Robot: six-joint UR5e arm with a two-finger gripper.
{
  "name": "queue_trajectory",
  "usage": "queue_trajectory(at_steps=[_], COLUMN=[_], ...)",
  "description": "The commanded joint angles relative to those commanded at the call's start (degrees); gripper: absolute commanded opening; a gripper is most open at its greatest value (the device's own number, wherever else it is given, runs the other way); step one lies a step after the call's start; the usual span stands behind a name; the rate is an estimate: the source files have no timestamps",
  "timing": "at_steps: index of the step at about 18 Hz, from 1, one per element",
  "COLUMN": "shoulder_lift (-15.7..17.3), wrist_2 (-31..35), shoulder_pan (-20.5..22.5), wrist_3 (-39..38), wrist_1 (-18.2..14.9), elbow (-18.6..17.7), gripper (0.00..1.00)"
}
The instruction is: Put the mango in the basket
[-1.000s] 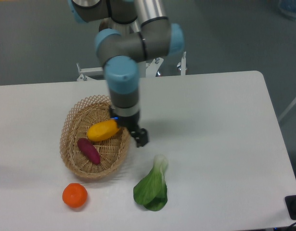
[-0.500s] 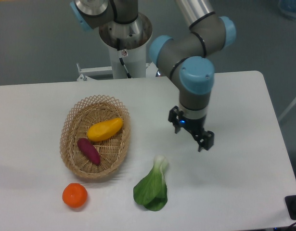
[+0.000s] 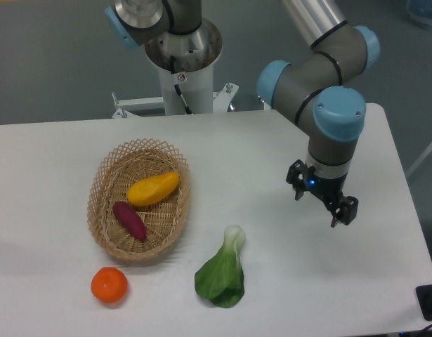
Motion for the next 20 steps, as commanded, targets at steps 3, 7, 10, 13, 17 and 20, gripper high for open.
queue_trajectory(at_steps=[3, 7, 10, 13, 17, 20], shoulder_lift=[0.3, 0.7, 0.8, 1.1, 1.1, 1.1], wrist_2=[-0.2, 0.4, 0.9, 1.7, 1.8, 1.8], shoulder_pan=[1.1, 1.0, 0.8, 0.7, 0.7, 0.6], wrist_3=[0.6, 1.9, 1.9, 2.0, 1.9, 1.9], wrist_1=[-0.9, -1.0, -1.4, -1.8, -1.8, -1.8], elbow=[-0.2, -0.7, -1.0, -1.8, -1.8, -2.2], gripper=[1.0, 1.0, 1.0, 1.0, 1.0, 1.0])
